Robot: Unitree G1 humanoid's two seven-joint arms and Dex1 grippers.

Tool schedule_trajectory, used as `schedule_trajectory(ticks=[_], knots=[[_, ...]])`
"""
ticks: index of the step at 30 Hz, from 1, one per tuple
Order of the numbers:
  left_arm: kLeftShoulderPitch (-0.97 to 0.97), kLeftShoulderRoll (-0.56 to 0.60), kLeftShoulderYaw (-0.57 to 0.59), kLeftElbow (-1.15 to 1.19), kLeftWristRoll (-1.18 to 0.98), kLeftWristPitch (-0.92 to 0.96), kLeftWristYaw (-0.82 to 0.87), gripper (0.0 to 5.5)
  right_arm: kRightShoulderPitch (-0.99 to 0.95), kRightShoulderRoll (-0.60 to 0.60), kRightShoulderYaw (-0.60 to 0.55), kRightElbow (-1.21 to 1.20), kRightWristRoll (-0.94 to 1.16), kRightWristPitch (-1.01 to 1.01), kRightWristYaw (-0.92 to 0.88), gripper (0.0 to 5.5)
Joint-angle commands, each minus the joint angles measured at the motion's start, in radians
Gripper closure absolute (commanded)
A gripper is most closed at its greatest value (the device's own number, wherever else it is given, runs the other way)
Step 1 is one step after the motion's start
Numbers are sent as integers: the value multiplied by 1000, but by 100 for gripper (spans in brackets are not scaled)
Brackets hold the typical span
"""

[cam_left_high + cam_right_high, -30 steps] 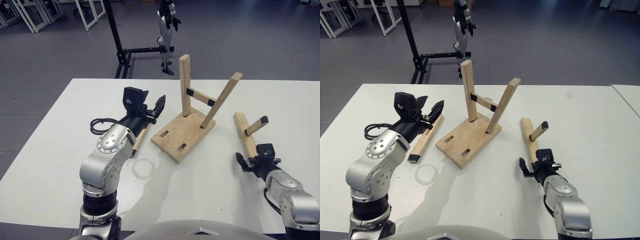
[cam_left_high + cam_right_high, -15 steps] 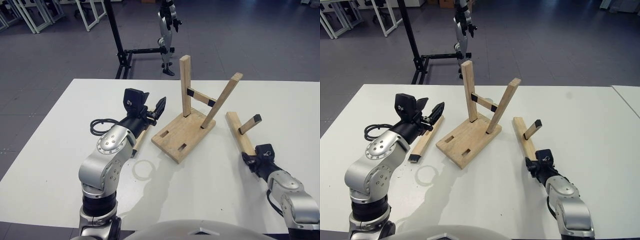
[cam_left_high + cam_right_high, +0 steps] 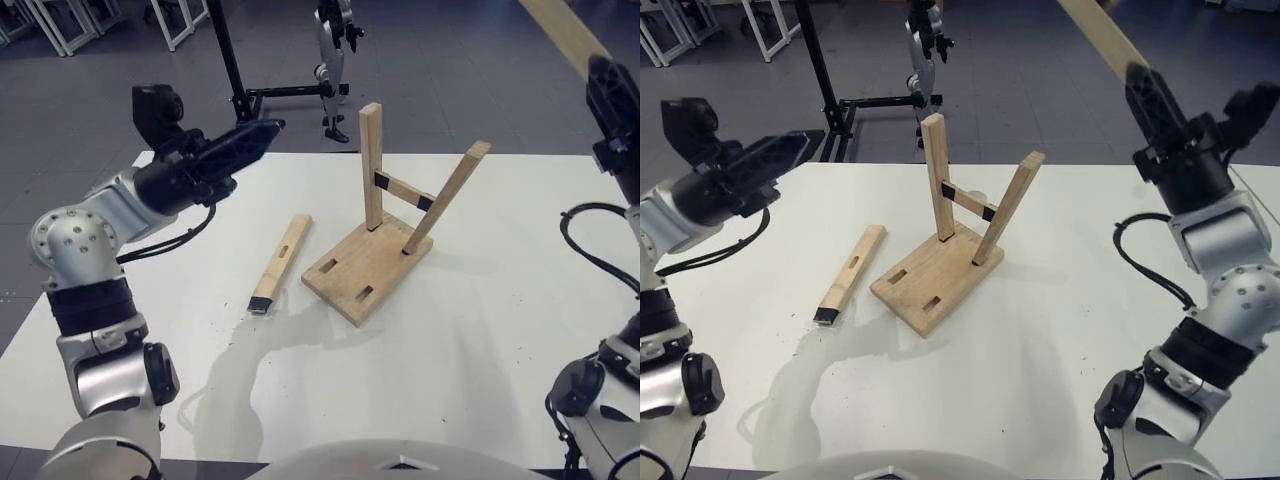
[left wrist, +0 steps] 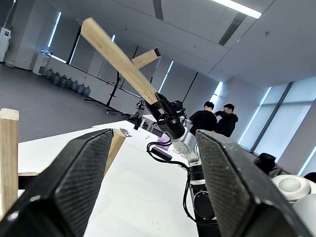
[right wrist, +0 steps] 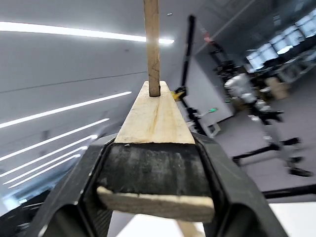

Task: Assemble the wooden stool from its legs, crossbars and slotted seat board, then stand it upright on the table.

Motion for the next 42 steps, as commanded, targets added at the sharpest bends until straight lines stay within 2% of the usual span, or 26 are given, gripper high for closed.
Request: schedule_trajectory(ticks=[1,6,11,15,21,28,31,42], knots=[[-63,-83,-27,52,-61,61,43,239,-24,69,175,1,67,67,75,348],[-48,-182,-53,18,-99,78,104,239,53,144,362,3,-12,68,141,348],[-29,-224,-33,9,-123,52,167,239,93,164,409,-34,-16,61,133,348],[6,-233,-59,2,-87,39,186,239,85,177,428,-49,-6,53,107,348],[105,-210,-163,38,69,-29,132,239,82,191,455,-63,-5,46,72,348],[81,-160,-99,17,-48,72,40,239,115,191,481,-84,-5,54,58,348],[58,-151,-70,14,-101,108,51,239,127,185,490,-89,-8,57,52,348],[50,-188,-78,89,-33,33,108,239,134,181,514,-96,-3,66,46,348]])
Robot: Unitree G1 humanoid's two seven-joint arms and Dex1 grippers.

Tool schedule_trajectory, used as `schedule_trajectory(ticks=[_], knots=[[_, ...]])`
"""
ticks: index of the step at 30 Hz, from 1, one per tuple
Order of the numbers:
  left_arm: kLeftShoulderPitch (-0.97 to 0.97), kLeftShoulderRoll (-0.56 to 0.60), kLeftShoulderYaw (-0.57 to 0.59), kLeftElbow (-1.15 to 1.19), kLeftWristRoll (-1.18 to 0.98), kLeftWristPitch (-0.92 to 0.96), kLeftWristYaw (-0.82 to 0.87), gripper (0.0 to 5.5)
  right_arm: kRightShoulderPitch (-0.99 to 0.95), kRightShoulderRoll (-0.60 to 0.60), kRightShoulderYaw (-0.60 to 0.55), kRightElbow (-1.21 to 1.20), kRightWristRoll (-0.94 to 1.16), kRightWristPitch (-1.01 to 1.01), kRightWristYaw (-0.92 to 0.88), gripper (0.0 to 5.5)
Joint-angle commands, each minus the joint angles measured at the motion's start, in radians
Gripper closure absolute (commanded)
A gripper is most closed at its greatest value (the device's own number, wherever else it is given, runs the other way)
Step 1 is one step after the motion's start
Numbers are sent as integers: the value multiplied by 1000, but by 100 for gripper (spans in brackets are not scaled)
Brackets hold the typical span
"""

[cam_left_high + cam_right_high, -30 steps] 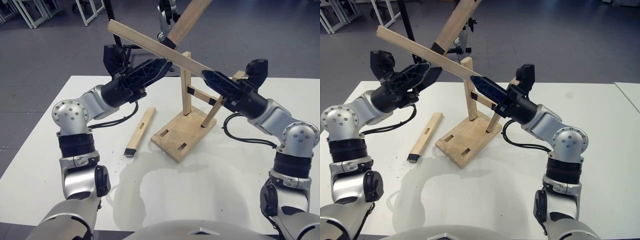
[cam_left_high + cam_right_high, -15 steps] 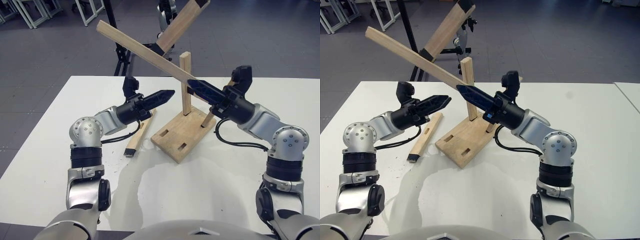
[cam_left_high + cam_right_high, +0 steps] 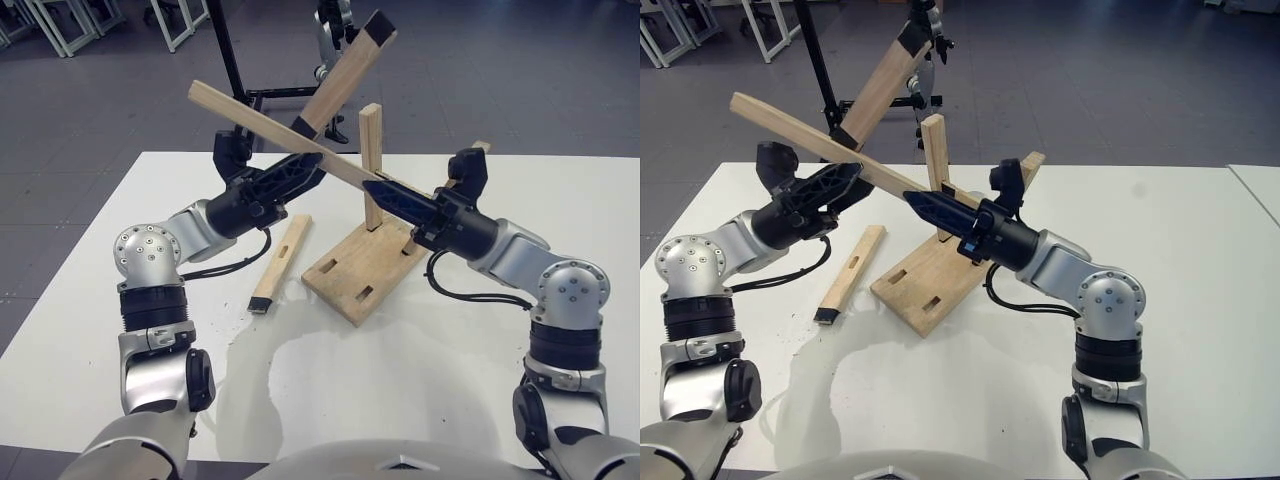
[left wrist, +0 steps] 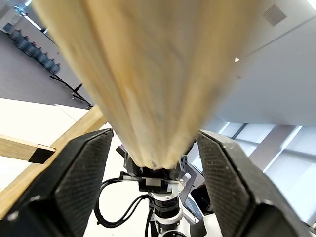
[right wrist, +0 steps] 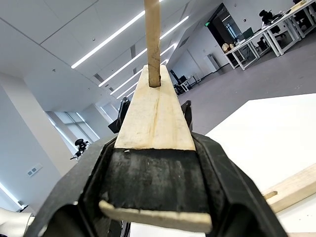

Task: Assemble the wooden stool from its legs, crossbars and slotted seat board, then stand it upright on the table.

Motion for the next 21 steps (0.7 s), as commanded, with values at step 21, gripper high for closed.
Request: schedule_trajectory(ticks=[21], knots=[[-47,33,8,-60,-99,81,-27,328,33,-15,70,-42,-15,23,-17,348]])
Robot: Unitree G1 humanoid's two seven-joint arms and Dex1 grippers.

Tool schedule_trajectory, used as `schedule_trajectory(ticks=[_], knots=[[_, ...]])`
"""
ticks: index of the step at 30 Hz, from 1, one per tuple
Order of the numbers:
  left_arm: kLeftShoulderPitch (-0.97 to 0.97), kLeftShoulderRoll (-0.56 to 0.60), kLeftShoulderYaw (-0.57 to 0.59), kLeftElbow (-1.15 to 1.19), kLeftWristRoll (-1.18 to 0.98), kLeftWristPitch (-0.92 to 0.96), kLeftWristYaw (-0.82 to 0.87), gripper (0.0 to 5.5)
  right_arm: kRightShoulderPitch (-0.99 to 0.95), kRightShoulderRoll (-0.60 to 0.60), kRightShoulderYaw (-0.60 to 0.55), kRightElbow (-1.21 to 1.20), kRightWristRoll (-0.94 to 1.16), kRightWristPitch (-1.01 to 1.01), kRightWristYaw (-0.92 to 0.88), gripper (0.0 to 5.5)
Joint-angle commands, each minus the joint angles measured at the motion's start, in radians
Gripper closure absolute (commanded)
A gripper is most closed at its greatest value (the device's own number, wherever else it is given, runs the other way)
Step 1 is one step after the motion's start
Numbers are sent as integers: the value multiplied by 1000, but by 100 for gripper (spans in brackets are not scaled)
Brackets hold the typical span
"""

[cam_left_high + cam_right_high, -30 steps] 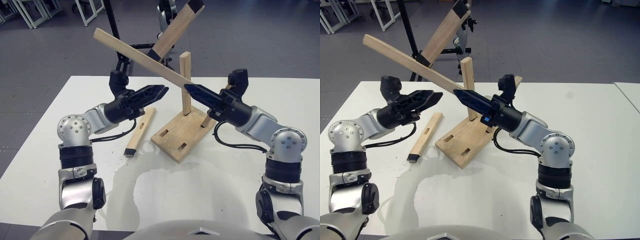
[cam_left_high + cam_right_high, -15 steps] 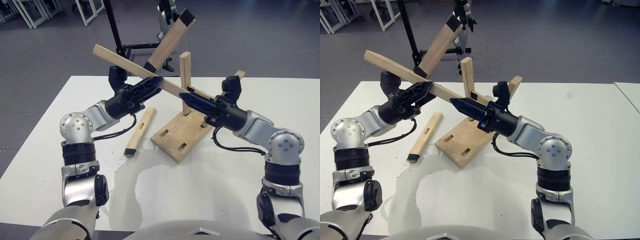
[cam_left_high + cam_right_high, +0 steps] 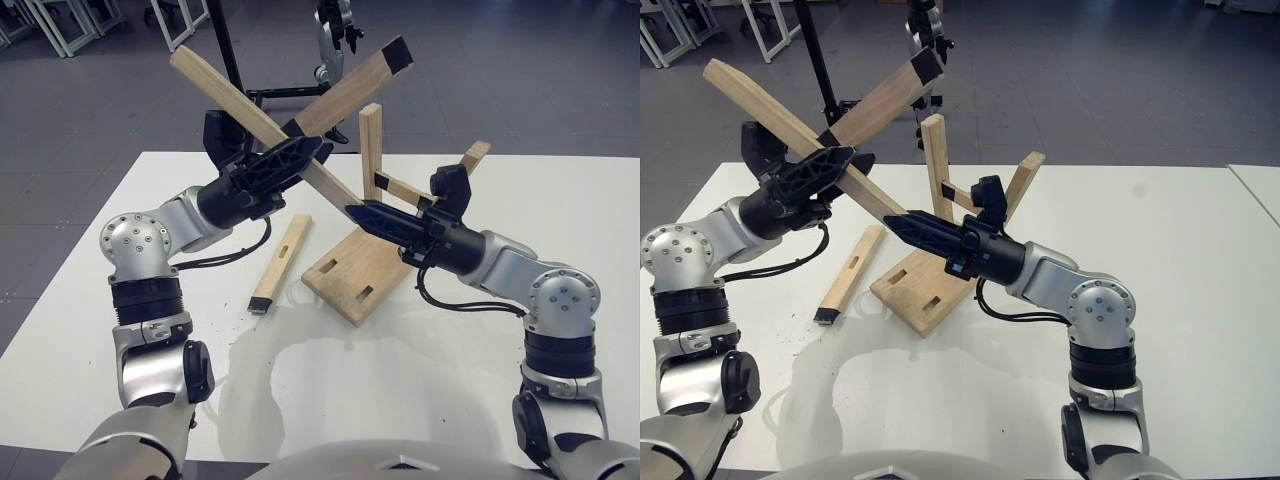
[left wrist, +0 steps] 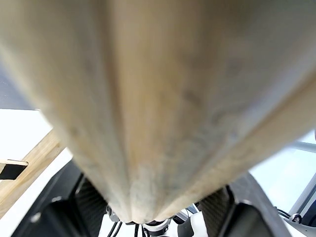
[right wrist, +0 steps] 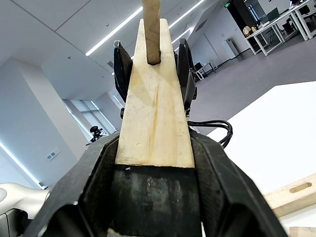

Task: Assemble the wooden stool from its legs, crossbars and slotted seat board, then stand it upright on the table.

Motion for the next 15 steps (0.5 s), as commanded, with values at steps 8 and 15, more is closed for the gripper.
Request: schedule_trajectory(ticks=[8,15], knots=[[13,-28,10,74,96,-142,6,341,2,-30,1,18,-34,35,-67,181],[-17,63,48,305,250,-313,-63,345,18,-78,-5,-14,-41,53,-61,80]])
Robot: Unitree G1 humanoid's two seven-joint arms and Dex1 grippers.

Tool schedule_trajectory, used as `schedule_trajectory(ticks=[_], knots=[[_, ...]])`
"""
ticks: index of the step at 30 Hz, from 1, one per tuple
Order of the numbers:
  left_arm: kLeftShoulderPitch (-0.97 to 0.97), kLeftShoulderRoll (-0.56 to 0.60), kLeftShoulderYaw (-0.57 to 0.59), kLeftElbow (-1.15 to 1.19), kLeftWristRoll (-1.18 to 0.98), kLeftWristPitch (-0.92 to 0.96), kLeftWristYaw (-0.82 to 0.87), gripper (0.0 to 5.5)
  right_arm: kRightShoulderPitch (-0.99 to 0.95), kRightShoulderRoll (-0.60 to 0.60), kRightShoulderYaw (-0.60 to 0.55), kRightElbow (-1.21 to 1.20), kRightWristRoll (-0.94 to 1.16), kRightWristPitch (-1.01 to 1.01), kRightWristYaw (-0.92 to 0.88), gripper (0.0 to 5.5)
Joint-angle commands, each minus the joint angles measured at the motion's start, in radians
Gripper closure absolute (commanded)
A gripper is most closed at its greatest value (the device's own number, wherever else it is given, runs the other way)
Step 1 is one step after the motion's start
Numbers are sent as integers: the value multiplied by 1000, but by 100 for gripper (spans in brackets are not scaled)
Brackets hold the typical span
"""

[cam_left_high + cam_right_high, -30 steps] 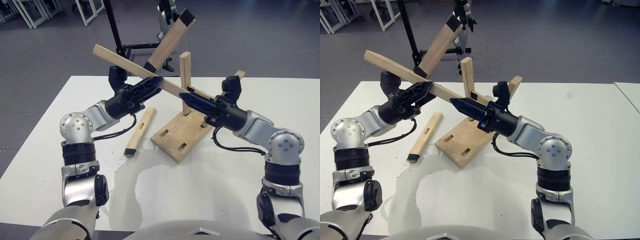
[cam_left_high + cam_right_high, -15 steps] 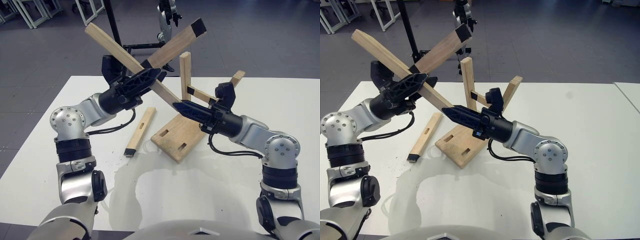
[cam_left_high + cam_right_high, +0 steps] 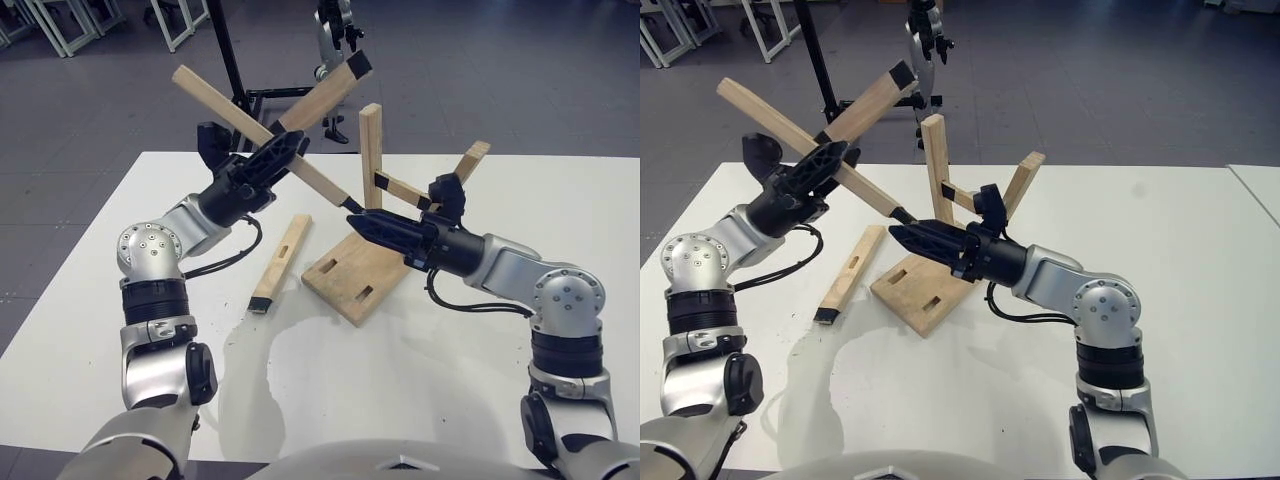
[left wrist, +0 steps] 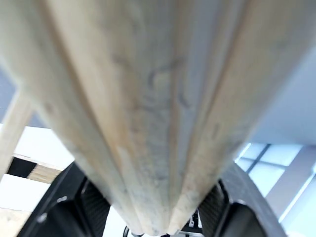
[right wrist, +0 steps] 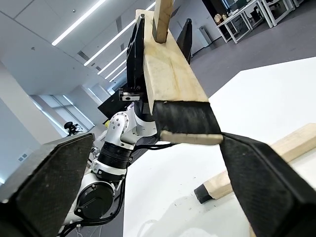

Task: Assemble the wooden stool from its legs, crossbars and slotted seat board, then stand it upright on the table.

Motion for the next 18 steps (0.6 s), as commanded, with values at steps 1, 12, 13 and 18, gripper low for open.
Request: schedule_trajectory(ticks=[1,12,13,18], knots=[[-37,93,33,156,103,-99,-46,345,12,-53,4,-43,-30,21,18,80],[-42,118,-26,20,180,-134,-162,345,-5,-314,578,-110,-773,-219,323,80],[-41,116,-36,8,190,-141,-165,345,-8,-299,589,-97,-795,-229,331,80],[-51,95,-55,-21,214,-163,-152,345,-4,-230,631,-20,-879,-260,369,80]])
